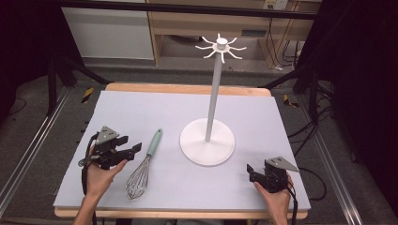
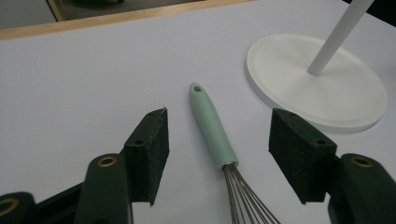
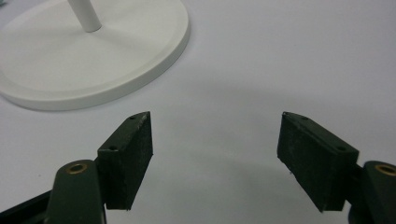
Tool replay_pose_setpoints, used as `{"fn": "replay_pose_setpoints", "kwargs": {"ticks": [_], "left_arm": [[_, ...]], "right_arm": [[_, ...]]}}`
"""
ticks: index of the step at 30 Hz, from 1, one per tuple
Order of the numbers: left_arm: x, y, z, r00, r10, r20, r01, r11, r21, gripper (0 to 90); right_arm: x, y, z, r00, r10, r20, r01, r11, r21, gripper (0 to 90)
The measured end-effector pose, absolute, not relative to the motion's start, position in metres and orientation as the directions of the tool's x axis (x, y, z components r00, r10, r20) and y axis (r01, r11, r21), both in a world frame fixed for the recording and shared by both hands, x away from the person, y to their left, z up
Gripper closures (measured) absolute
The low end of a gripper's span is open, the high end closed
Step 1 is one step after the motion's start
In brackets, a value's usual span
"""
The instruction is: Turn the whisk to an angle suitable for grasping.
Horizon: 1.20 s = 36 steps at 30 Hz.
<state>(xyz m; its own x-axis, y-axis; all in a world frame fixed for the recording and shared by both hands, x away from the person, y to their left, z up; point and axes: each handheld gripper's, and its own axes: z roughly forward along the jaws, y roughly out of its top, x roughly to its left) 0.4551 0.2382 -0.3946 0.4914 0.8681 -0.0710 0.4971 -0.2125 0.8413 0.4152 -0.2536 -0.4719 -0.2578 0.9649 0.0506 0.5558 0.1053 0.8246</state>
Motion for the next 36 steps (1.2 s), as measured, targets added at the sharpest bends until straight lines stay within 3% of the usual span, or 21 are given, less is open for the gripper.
{"fn": "replay_pose_setpoints", "kwargs": {"ticks": [13, 36], "left_arm": [[0.475, 0.218, -0.388, 0.524, 0.849, -0.065, 0.523, -0.260, 0.812, 40.1], [0.504, 0.195, -0.410, 0.537, 0.843, -0.030, 0.613, -0.365, 0.700, 39.3]], "right_arm": [[0.415, -0.253, -0.471, -0.260, 0.964, 0.053, 0.556, 0.105, 0.824, 27.2], [0.417, -0.252, -0.473, -0.275, 0.960, 0.052, 0.560, 0.116, 0.820, 29.3]]}}
